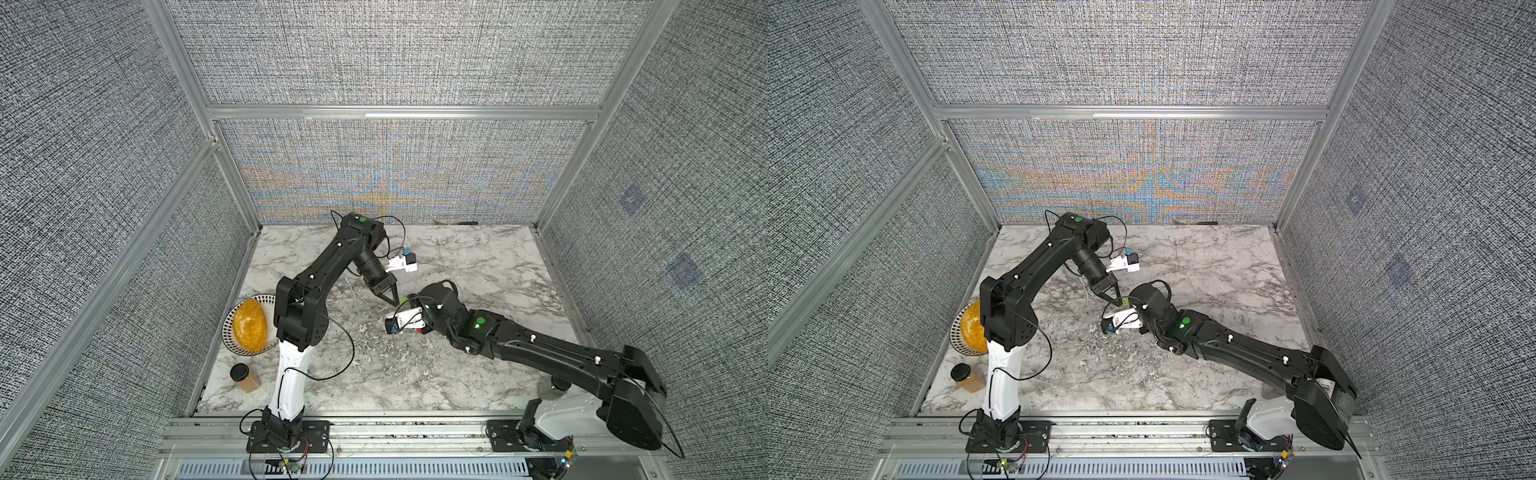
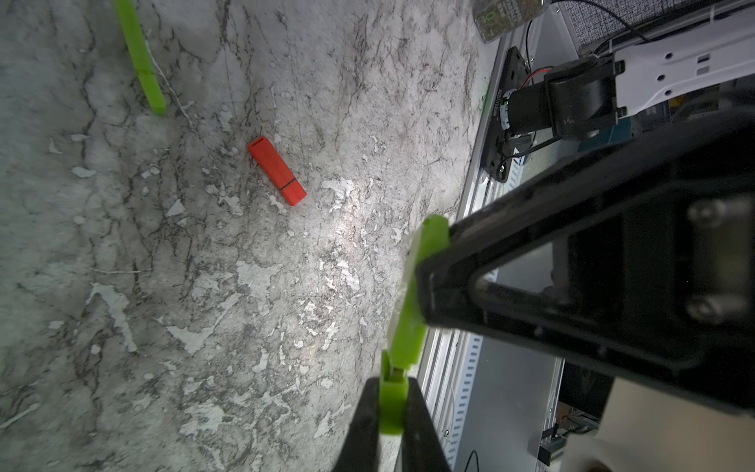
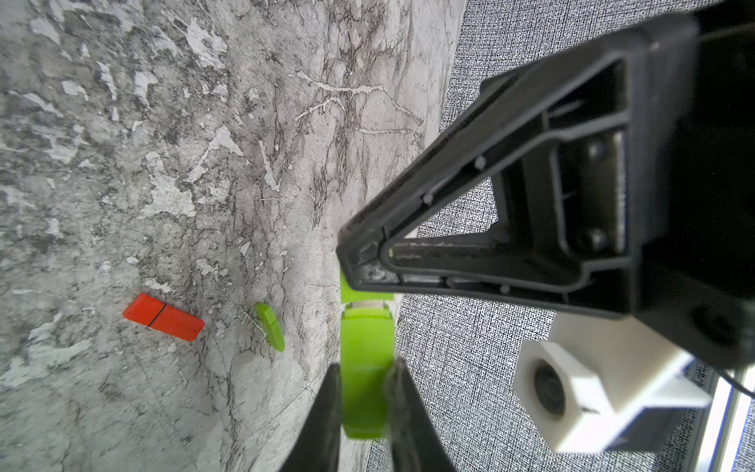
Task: Close the usb drive cover
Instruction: Close the cover of the USB drive.
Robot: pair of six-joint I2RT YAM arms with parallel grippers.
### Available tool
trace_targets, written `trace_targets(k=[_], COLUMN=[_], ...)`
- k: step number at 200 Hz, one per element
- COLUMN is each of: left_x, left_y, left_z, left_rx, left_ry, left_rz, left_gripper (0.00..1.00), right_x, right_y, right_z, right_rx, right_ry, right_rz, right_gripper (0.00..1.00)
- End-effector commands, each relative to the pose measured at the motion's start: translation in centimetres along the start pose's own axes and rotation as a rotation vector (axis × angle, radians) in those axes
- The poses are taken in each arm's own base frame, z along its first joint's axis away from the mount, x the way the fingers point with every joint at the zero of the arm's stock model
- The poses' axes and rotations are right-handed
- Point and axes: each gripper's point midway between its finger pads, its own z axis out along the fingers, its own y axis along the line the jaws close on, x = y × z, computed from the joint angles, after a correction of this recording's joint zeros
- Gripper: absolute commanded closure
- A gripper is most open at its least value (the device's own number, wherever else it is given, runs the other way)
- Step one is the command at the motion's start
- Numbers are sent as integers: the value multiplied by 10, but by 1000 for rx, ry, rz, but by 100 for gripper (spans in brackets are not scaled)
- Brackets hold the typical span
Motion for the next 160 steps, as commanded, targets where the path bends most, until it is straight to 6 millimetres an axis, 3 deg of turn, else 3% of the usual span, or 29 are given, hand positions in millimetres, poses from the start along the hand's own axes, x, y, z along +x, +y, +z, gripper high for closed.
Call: trace_targets(k=[1,34,97,160], left_x=[-1,-3,1,-2], left_y=[2,-7,-11,-16], left_z=[-1,-2,1,0], left_rx=[-3,41,77,103], left_ry=[-4,-17,-7,-21], left_rz=[-34,-7,-9,2], left_gripper=[100,100,100,100], right_x=[-16,-27,-22,-30], right_y=[-14,-20,-39,-42], right_z=[-4,-9,-13,-10], right_rx=[42,45,110,101], right_ry=[-71,-135,-128,-158], right_rz=[55,53,3,-17], right_gripper=[100,100,100,100])
